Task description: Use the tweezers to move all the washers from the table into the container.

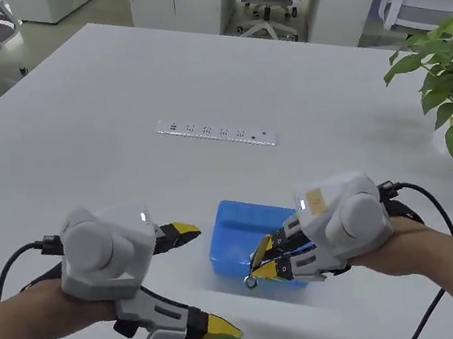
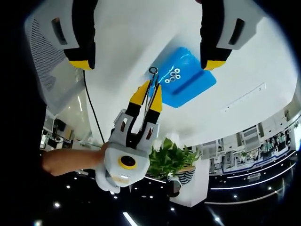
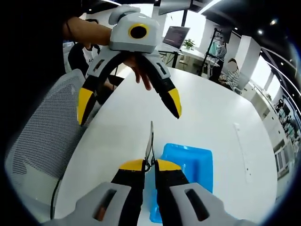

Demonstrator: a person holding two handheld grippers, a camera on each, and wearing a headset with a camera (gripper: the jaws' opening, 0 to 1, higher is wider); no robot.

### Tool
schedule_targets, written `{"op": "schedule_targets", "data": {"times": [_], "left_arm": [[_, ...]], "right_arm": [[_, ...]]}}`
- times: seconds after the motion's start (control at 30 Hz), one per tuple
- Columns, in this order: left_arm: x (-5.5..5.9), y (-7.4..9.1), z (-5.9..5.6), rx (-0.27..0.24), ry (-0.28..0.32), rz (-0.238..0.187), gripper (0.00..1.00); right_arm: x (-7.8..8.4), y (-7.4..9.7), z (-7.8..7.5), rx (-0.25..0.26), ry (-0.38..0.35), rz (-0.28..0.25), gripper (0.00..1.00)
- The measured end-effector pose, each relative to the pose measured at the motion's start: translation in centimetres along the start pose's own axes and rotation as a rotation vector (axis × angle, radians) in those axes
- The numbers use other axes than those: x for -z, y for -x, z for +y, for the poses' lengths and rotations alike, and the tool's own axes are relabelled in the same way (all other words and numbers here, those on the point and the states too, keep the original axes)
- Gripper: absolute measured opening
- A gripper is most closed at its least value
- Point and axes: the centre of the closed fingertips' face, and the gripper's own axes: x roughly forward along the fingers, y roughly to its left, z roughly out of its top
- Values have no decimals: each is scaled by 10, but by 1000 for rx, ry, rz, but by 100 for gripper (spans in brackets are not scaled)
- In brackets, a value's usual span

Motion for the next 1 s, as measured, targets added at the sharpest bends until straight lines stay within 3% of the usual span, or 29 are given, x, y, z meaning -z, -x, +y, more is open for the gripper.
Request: {"op": "schedule_targets", "data": {"times": [0.4,1.0], "left_arm": [[-4,0,2,1,-2,-6,99],[-7,-2,8,6,2,-21,99]], "right_arm": [[0,9,-30,48,2,-10,9],[21,-6,-68,114,-14,3,9]]}}
